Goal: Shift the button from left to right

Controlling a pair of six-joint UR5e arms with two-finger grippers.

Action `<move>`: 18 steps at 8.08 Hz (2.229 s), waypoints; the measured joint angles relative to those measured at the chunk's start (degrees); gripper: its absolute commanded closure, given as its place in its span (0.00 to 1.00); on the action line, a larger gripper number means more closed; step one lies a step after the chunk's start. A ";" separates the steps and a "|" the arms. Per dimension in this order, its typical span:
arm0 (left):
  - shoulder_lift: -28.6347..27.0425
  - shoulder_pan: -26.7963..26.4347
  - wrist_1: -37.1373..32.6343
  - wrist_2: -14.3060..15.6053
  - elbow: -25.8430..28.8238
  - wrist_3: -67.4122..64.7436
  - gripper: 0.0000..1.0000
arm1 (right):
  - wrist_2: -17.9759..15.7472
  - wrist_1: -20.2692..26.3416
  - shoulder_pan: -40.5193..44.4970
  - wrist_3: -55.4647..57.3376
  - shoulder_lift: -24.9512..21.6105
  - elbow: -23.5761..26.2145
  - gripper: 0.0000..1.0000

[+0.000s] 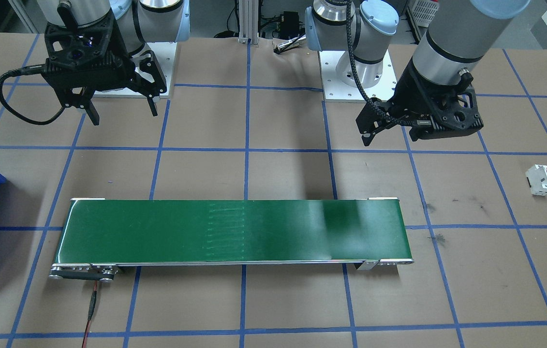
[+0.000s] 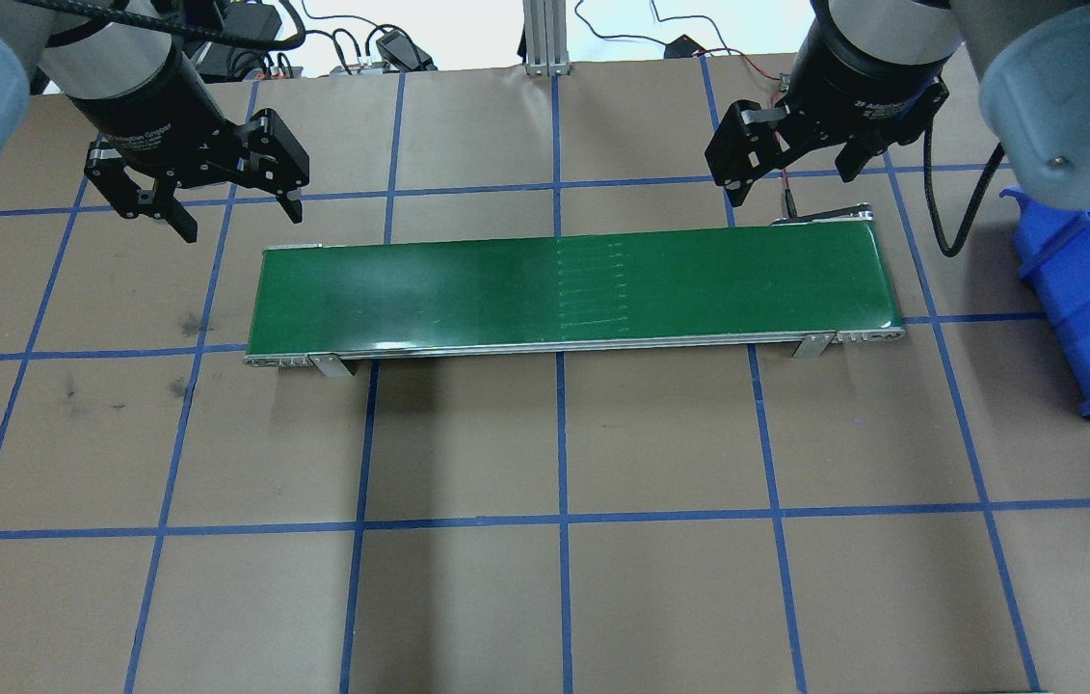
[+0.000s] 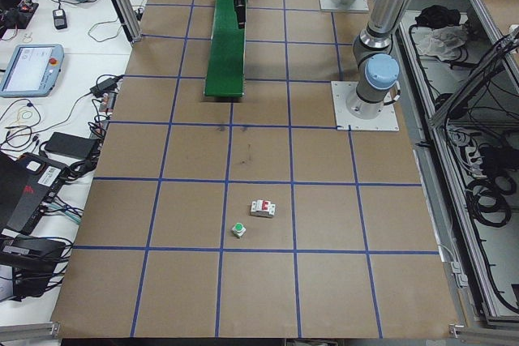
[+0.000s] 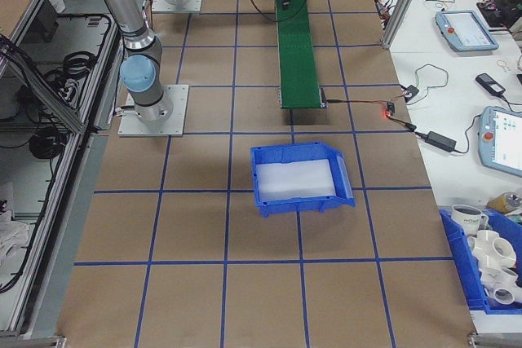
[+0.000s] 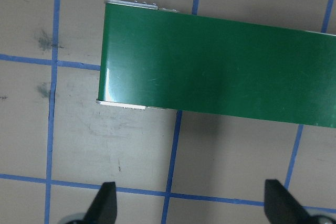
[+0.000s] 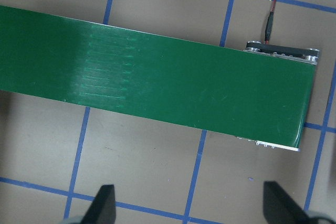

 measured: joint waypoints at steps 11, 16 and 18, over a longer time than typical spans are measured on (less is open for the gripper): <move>-3.85 30.49 -1.12 6.48 -0.26 49.48 0.00 | 0.32 0.61 0.02 1.05 0.07 0.12 0.00; -17.17 49.29 12.39 7.64 0.42 82.61 0.00 | 0.24 0.25 0.01 0.85 0.06 0.12 0.00; -22.36 51.75 21.62 7.48 2.25 92.66 0.00 | 0.12 0.29 0.01 0.95 0.02 0.12 0.00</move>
